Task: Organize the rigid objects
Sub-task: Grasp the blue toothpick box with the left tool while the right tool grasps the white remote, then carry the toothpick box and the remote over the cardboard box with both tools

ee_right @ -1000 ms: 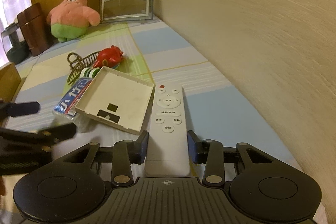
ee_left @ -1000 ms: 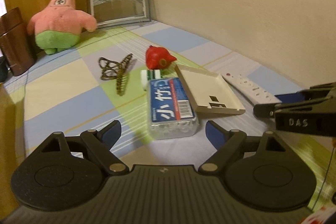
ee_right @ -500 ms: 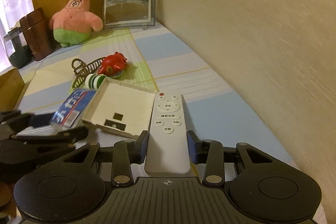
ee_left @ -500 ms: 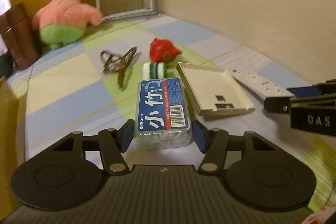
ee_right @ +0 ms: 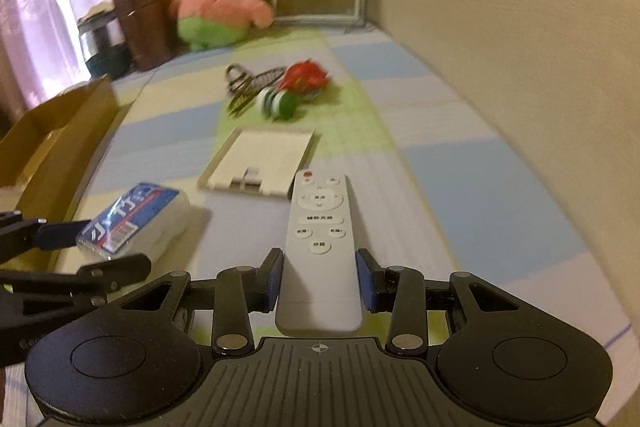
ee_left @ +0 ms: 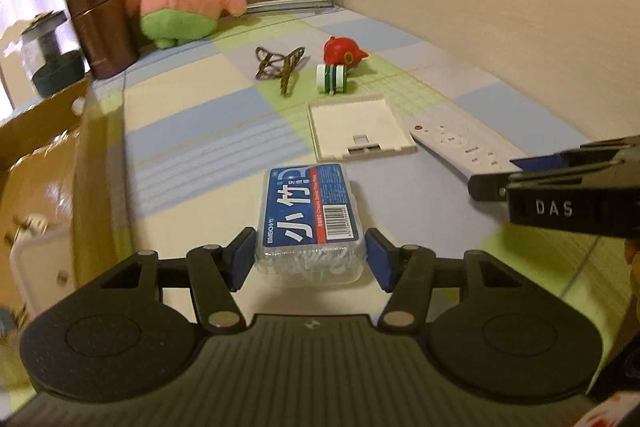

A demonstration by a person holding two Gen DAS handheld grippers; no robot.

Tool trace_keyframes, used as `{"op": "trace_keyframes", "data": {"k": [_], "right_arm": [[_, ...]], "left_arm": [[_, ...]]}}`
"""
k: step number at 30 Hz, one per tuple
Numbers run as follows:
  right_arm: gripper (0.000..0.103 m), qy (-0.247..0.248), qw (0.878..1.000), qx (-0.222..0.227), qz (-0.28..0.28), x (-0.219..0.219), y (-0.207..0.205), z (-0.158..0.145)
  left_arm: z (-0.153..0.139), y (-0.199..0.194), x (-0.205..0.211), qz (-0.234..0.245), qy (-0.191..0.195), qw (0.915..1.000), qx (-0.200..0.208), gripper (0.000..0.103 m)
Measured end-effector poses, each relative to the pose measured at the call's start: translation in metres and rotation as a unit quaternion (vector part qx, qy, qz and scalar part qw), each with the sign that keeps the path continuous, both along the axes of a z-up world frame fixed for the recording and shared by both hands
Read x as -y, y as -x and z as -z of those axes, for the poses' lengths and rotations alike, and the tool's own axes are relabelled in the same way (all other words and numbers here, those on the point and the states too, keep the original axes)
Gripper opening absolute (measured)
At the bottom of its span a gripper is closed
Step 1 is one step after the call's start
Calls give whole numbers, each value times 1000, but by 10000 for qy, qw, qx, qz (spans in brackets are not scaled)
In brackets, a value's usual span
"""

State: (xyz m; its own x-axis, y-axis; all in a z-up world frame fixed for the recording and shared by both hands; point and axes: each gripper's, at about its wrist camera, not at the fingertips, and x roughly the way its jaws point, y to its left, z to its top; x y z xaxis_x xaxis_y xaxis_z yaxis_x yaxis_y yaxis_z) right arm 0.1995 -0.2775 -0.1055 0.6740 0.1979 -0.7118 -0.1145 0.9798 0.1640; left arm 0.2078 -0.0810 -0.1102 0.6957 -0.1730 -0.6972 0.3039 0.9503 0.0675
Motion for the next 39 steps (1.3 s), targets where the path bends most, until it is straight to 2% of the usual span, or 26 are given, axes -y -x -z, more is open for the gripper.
{"op": "trace_keyframes", "data": {"k": [6, 8, 9, 12, 22, 24, 28, 29, 30, 31, 34, 39], "right_arm": [[36, 135, 9998, -151, -93, -8, 8, 8], [37, 238, 9995, -140, -132, -14, 6, 9], [39, 270, 9994, -125, -164, -16, 5, 9], [44, 361, 9991, -61, -218, -21, 3, 11], [44, 432, 9990, 11, -112, -19, 1, 14], [38, 441, 9990, 18, -78, -19, 0, 14], [36, 450, 9990, 11, -60, -18, -1, 13], [36, 465, 9989, 10, -66, -18, -1, 13], [36, 468, 9989, 5, -67, -18, -1, 13], [36, 457, 9989, -2, -62, -17, -2, 13], [35, 380, 9993, 27, 2, -15, 0, 11], [35, 295, 9989, 366, 78, -10, 5, -3]], "left_arm": [[7, 19, -12, -10, 62, 9999, -133, 55], [10, 21, -14, 12, 46, 9999, -144, 60], [10, 21, -15, 15, 69, 9999, -116, 65], [8, 18, -18, -42, 129, 9999, -59, 66], [10, 4, -13, -36, 257, 9996, -106, 66], [12, 2, -11, -37, 217, 9997, -98, 66], [16, -1, -10, -89, 165, 9998, -89, 64], [17, -2, -10, -97, 149, 9998, -117, 62], [17, -2, -10, -110, 145, 9997, -142, 55], [18, -3, -10, -113, 148, 9997, -164, 53], [17, -2, -11, -130, 132, 9997, -158, 52], [12, 1, -12, -138, 205, 9996, -98, 52]]}}
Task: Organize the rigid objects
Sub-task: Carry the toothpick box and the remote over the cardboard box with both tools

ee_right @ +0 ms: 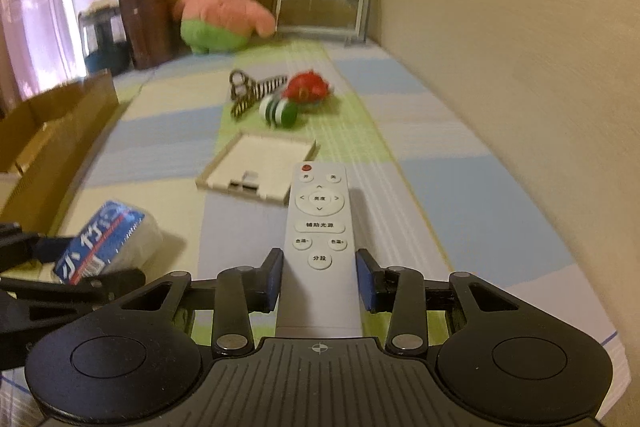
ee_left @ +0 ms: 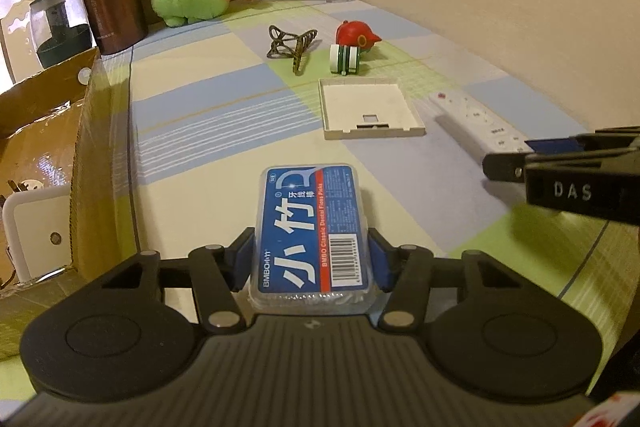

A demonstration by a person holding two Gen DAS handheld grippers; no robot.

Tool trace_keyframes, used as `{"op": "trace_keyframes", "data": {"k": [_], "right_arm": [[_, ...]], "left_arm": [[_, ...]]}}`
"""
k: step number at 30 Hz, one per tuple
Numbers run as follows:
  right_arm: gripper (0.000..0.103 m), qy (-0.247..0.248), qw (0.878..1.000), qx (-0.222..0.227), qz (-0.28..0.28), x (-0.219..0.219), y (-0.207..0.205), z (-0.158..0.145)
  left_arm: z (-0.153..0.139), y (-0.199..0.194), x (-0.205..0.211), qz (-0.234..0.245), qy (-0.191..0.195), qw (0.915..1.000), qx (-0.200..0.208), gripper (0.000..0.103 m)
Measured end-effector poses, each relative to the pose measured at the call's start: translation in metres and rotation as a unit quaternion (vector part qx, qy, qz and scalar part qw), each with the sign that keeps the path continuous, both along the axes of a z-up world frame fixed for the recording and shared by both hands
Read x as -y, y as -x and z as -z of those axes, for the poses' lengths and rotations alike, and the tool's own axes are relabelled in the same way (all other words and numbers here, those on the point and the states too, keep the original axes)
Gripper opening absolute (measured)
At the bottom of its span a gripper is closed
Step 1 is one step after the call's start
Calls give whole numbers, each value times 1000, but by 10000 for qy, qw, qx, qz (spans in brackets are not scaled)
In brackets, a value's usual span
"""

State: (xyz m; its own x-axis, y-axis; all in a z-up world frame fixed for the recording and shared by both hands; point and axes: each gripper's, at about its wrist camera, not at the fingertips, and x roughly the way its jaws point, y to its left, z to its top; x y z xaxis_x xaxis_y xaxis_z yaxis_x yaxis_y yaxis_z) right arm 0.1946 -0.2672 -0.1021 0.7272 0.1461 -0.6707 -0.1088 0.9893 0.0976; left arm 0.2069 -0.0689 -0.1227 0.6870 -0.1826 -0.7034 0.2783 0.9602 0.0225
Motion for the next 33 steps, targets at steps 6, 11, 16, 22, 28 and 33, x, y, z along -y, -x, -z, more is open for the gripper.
{"op": "trace_keyframes", "data": {"k": [6, 11, 16, 22, 28, 33], "right_arm": [[35, -75, 9998, 144, -97, -4, 1, -7], [35, -155, 9995, 185, -201, -11, -1, -12], [35, -243, 9988, 297, -320, -21, -3, -22], [35, -348, 9965, 470, -599, -40, -6, -37], [35, -437, 9917, 644, -1025, -73, -8, -50], [35, -558, 9861, 746, -1374, -103, -11, -61]], "left_arm": [[-10, 2, -5, -56, 91, 9999, 102, 52], [-18, 2, -12, -174, 106, 9996, 185, 52], [-29, 4, -22, -284, 79, 9990, 337, 52], [-47, 5, -44, -527, 66, 9971, 536, 52], [-67, 5, -77, -917, 134, 9933, 692, 52], [-85, 6, -104, -1161, 76, 9898, 828, 52]]}}
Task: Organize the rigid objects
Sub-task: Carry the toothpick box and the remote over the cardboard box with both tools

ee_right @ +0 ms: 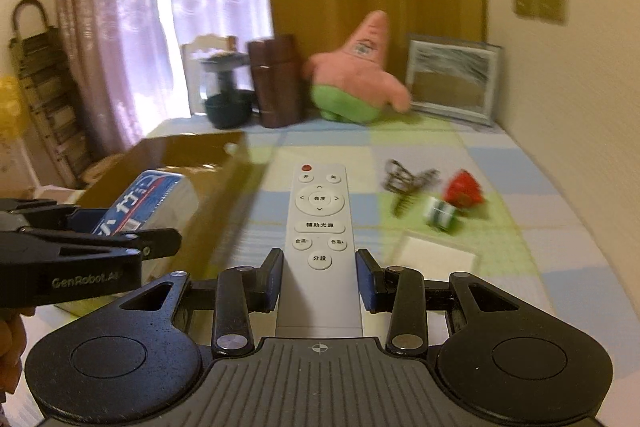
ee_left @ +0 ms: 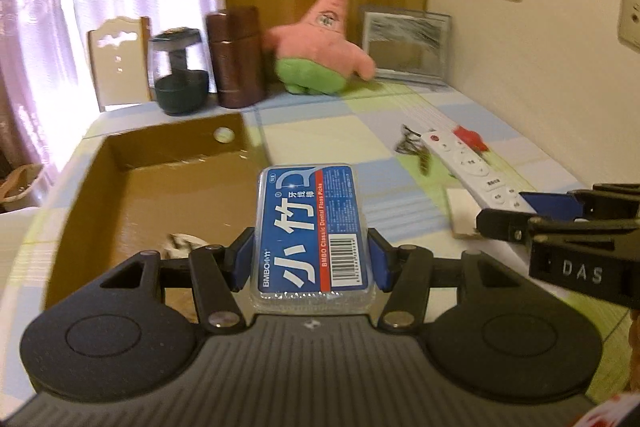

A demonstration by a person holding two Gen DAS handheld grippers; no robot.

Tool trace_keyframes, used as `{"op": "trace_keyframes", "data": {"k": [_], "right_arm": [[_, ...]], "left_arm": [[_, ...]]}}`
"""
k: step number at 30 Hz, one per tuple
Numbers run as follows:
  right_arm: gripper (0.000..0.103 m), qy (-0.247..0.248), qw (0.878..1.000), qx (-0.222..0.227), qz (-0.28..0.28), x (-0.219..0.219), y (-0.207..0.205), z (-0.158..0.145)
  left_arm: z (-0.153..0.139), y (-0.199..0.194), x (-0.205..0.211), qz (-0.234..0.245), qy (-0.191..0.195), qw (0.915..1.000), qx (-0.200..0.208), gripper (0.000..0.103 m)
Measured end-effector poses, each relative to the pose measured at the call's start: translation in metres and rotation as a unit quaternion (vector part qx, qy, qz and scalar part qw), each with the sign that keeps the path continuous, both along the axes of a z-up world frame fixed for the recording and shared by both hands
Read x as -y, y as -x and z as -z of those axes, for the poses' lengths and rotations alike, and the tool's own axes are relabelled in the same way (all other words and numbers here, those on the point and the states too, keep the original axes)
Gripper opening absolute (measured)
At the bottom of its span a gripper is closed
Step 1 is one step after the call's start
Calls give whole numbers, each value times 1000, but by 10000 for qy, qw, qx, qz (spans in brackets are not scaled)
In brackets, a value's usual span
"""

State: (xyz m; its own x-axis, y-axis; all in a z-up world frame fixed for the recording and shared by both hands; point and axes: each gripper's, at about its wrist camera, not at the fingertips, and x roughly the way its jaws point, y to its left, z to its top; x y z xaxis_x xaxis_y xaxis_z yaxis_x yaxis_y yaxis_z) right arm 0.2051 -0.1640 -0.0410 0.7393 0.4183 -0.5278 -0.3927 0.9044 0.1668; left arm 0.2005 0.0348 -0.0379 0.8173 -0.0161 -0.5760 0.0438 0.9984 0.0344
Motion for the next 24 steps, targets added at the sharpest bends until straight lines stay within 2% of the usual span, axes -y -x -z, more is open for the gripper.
{"op": "trace_keyframes", "data": {"k": [6, 14, 24], "right_arm": [[35, -171, 9992, 80, -345, -36, -4, -13], [35, -276, 9965, 72, -785, -79, -14, -22], [35, -288, 9935, 115, -1097, -121, -42, -28]], "left_arm": [[-12, 0, -32, -260, -69, 9996, -8, 52], [-20, -3, -78, -428, -414, 9982, -56, 52], [-19, -17, -126, -644, -354, 9973, -29, 52]]}}
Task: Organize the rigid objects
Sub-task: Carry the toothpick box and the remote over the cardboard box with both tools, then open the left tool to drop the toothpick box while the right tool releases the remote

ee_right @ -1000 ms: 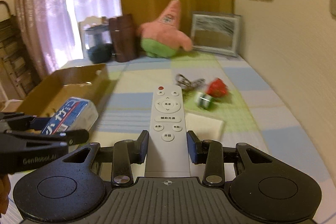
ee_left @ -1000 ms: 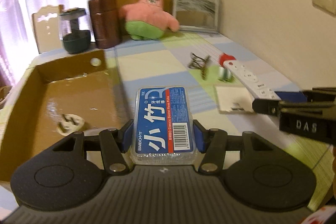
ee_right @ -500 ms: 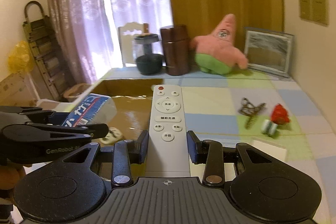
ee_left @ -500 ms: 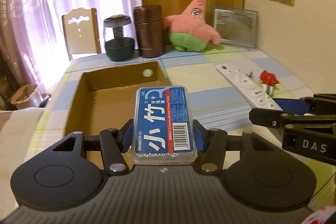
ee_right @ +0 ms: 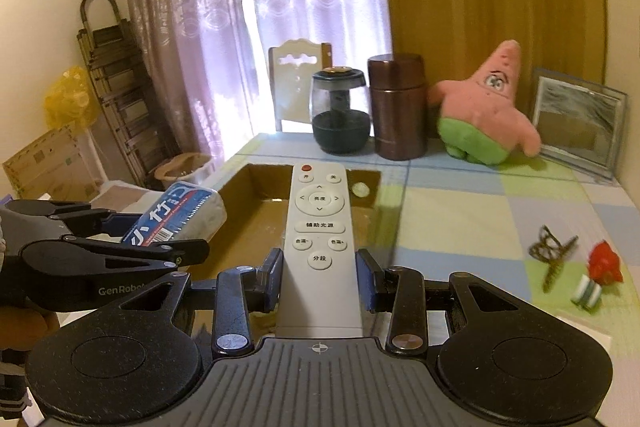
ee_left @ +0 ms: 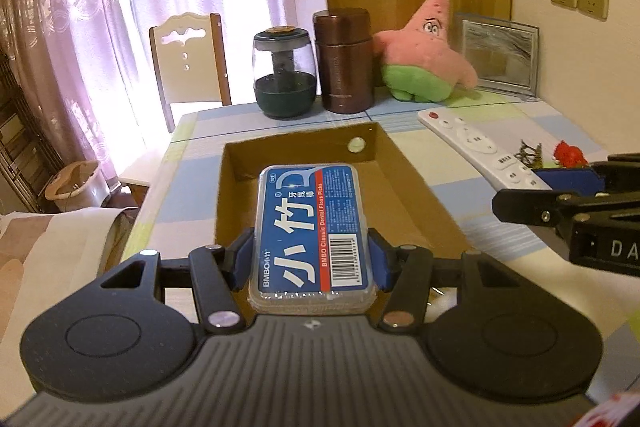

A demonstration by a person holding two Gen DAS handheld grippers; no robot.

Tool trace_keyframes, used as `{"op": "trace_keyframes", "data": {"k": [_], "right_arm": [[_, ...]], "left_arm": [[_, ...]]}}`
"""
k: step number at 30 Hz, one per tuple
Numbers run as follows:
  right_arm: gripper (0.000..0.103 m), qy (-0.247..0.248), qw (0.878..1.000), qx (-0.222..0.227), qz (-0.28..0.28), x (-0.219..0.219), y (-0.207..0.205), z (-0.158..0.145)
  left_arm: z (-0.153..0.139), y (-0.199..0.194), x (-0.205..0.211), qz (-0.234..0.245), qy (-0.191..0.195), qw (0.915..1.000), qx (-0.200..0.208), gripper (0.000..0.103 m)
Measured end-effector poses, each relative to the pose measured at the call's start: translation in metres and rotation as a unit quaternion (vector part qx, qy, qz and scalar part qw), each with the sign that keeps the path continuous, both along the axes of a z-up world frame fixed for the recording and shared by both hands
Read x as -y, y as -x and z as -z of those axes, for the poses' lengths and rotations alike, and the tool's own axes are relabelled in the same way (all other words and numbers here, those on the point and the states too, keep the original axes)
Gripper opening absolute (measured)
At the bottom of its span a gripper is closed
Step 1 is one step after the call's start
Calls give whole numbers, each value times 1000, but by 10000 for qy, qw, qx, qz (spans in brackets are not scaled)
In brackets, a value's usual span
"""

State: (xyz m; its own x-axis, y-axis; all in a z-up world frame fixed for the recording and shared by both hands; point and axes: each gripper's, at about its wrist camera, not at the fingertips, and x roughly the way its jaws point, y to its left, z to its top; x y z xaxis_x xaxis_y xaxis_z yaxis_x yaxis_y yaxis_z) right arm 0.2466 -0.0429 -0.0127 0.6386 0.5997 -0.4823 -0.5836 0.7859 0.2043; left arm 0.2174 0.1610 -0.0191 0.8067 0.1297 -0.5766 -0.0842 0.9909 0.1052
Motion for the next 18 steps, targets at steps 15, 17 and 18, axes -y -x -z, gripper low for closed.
{"op": "trace_keyframes", "data": {"k": [15, 17, 18], "right_arm": [[35, 157, 9996, -199, -107, -34, -49, 22], [35, 166, 9996, -207, -135, -39, -52, 24], [35, 169, 9995, -218, -137, -41, -54, 25]], "left_arm": [[16, -36, -38, -355, 241, 9990, -155, 52], [18, -41, -40, -348, 279, 9988, -193, 52], [19, -43, -40, -324, 260, 9989, -212, 52]]}}
